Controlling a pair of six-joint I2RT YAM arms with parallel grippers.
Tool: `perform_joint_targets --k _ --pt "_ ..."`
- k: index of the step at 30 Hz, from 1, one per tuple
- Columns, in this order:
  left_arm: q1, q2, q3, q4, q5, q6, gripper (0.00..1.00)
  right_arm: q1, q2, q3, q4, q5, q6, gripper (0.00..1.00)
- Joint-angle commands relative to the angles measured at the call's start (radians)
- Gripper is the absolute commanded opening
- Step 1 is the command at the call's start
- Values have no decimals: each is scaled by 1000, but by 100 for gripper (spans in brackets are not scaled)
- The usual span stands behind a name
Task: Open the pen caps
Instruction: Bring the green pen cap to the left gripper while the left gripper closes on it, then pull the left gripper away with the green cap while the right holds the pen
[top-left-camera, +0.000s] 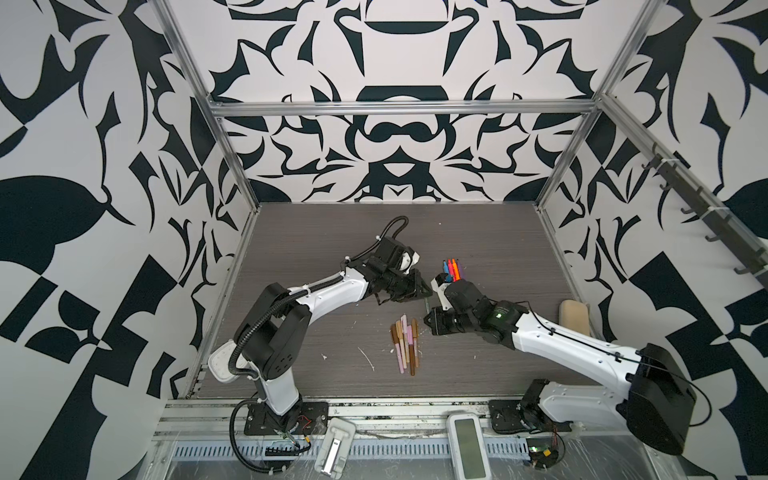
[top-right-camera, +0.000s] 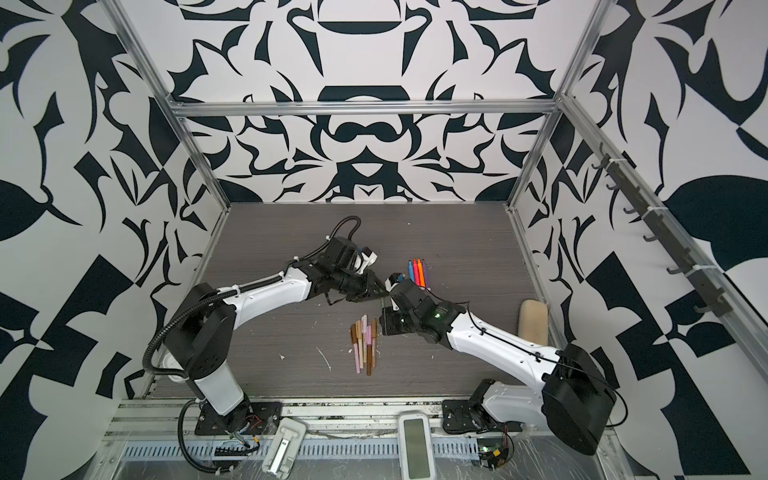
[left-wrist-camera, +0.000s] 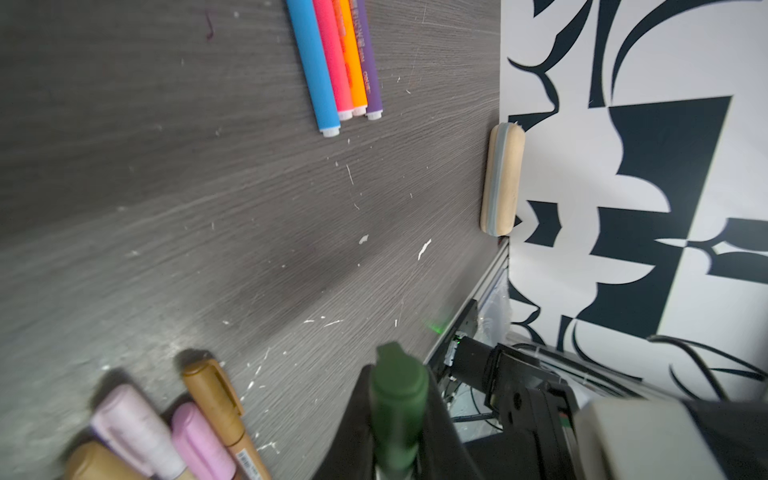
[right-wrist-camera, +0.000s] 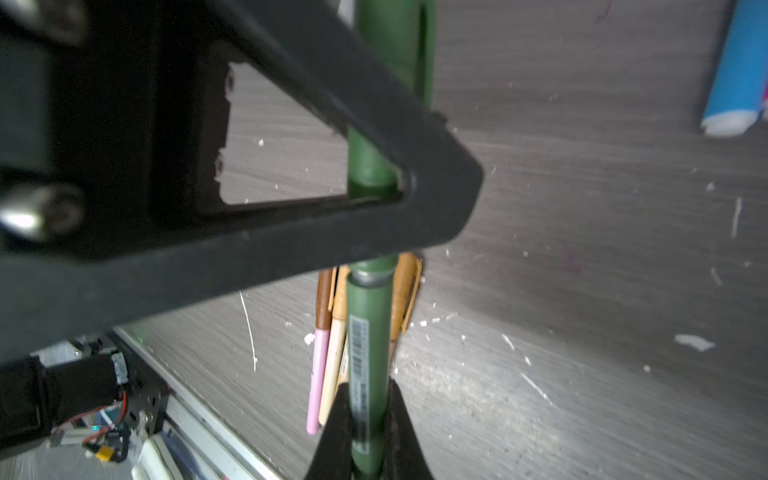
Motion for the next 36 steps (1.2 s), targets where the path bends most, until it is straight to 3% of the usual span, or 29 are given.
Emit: perform_joint_targets --k 1,7,12,25,36 --pt "53 20 148 -130 12 111 0 23 -14 -23 -7 -30 -1 0" --pt "173 63 246 -114 78 82 0 78 -44 -80 33 -7 34 0" --pt "223 74 283 -85 88 52 0 123 -48 -102 42 20 56 0" --pt "243 62 286 -111 62 73 0 148 -92 -116 23 53 66 0" --pt "243 16 130 -247 -62 203 0 148 -123 -149 12 84 79 0"
